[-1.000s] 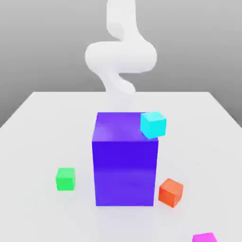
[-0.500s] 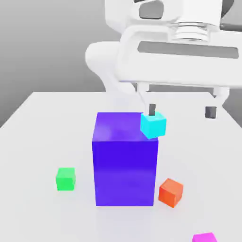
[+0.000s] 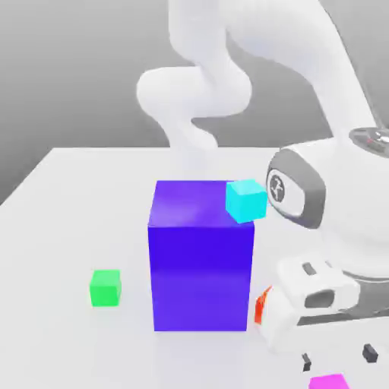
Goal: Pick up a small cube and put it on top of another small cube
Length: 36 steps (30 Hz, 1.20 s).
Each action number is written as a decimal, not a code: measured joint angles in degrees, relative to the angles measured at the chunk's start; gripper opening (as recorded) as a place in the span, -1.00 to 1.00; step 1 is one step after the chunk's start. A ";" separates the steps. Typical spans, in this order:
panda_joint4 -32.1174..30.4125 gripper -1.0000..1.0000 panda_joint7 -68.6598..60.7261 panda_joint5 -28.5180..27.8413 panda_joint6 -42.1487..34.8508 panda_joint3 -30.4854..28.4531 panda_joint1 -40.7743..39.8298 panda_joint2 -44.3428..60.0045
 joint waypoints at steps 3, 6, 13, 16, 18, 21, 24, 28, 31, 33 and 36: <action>1.30 -1.00 1.33 -1.77 4.09 -1.83 1.54 5.63; 1.30 -1.00 1.32 -1.76 4.10 -1.83 1.54 5.63; 0.07 -1.00 -0.03 0.14 0.31 -0.11 0.26 0.60; -3.97 -1.00 -1.30 1.11 -1.06 -1.34 -2.61 -5.12; -7.82 -1.00 -2.00 1.47 -0.33 -3.39 -5.47 -8.98; -13.90 -1.00 -3.50 2.62 1.21 -6.80 -9.90 -14.97; -20.11 -1.00 -5.60 4.33 2.69 -10.21 -14.32 -21.01; -28.42 -1.00 -9.67 8.36 4.65 -13.81 -24.00 -29.06; -34.65 -1.00 -13.81 12.92 6.09 -17.06 -25.52 -34.95; -38.43 -1.00 -15.63 13.82 6.05 -19.28 -26.96 -38.11; -42.41 -1.00 -15.61 9.75 4.59 -19.95 -29.92 -39.72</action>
